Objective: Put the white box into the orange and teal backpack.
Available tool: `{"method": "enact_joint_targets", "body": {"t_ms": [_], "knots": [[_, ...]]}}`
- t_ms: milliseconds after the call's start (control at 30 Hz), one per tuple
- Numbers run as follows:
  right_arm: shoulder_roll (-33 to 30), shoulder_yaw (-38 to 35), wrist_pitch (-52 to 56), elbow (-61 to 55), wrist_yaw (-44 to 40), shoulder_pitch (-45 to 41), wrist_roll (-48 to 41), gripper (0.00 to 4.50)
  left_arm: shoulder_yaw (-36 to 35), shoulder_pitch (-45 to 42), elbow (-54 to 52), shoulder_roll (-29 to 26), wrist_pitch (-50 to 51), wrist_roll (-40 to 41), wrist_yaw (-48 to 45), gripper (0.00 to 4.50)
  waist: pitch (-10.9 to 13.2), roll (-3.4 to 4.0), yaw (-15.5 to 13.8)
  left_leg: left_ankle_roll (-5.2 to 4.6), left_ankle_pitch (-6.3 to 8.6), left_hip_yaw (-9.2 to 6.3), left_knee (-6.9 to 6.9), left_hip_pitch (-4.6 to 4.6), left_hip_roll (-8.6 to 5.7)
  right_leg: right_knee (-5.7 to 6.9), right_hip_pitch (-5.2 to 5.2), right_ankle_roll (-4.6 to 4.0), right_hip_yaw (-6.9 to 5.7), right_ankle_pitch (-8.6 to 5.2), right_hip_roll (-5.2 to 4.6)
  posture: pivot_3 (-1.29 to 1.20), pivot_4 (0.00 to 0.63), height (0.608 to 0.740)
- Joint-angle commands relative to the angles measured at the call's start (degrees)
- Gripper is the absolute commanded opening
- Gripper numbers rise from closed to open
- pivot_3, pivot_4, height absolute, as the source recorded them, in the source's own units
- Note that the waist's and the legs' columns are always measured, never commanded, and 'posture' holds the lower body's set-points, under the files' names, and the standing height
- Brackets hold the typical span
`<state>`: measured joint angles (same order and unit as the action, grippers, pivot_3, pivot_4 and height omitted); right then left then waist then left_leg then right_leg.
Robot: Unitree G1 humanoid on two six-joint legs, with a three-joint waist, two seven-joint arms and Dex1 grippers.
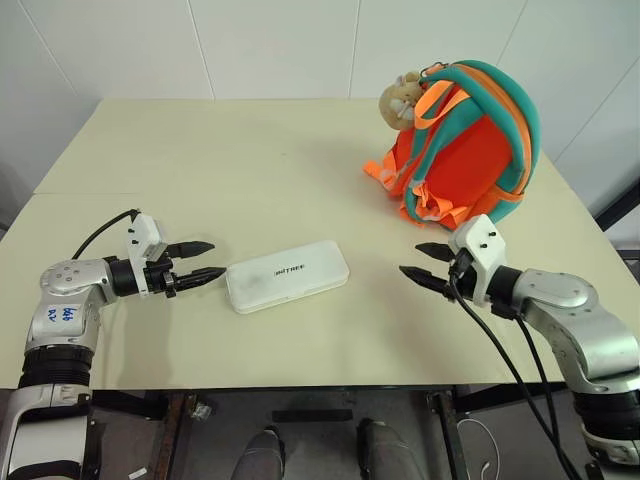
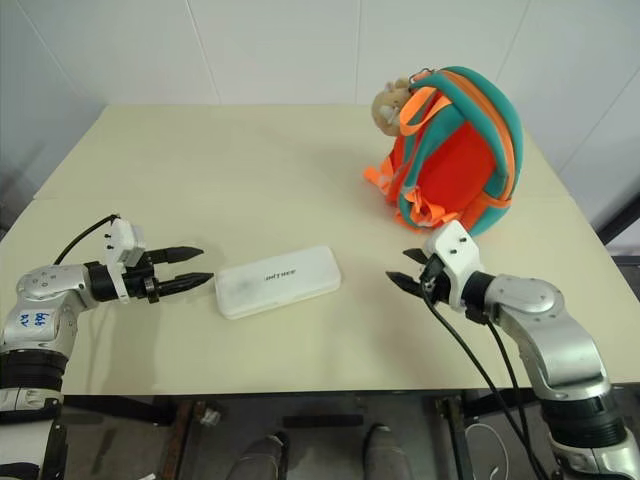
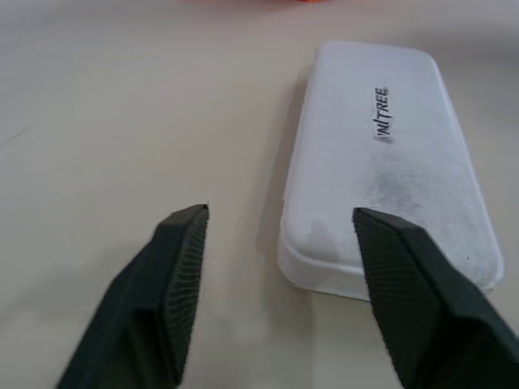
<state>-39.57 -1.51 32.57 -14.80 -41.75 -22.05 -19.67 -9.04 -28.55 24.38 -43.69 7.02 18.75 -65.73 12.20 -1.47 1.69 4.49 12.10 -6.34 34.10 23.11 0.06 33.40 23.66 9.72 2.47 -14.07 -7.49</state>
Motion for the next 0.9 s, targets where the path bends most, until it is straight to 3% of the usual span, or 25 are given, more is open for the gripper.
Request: {"method": "enact_joint_targets", "body": {"t_ms": [33, 167, 233, 567, 900], "knots": [[0.9, 0.57, -2.95, 1.28, 0.87, -2.49, 2.05, 1.22, -0.4, 0.48, -3.56, -2.06, 5.76, 0.25, 1.51, 1.7, 0.0, 0.0, -0.05, 0.0, 0.0, 0.0, 0.0, 0.0, 0.0, 0.0, 0.0, -0.01, 0.0, 0.0, 0.0, 0.0, 0.15, 0.74], [1.93, 2.24, -7.22, 7.07, 0.23, -3.17, 4.87, 0.01, 0.54, 2.0, -7.74, -3.9, 13.79, 1.45, 0.12, 0.48, 0.0, 0.0, -0.04, 0.0, 0.0, -0.01, 0.0, 0.01, 0.0, 0.01, 0.0, -0.02, -0.01, -0.01, 0.01, 0.0, 0.15, 0.74], [3.7, 3.25, -9.5, 11.42, 1.21, -4.35, 6.55, 0.0, 1.25, 2.79, -9.13, -4.11, 17.83, 2.62, -1.25, 0.03, 0.0, 0.0, -0.05, 0.01, 0.0, -0.01, -0.02, 0.01, 0.0, 0.0, 0.0, -0.02, -0.01, -0.01, 0.0, 0.0, 0.15, 0.74], [11.85, 8.45, -13.79, 29.32, 4.07, -14.12, 13.98, 0.0, 3.01, 6.72, -15.53, -3.61, 30.0, 2.17, 5.16, 0.03, 0.01, 0.01, 0.42, 0.02, -0.02, -0.02, -0.02, -0.05, 0.02, 0.17, 0.06, -0.05, 0.01, -0.04, 0.04, 0.0, 0.15, 0.74], [16.44, 11.12, -12.96, 32.51, 0.59, -17.38, 15.28, 0.0, 2.51, 4.97, -11.53, 1.13, 21.72, 0.92, 8.95, 0.03, 0.01, 0.02, 0.04, 0.04, -0.03, -0.02, -0.03, -0.06, 0.01, 0.2, 0.05, -0.03, 0.01, -0.03, 0.03, 0.0, 0.15, 0.74]]}}
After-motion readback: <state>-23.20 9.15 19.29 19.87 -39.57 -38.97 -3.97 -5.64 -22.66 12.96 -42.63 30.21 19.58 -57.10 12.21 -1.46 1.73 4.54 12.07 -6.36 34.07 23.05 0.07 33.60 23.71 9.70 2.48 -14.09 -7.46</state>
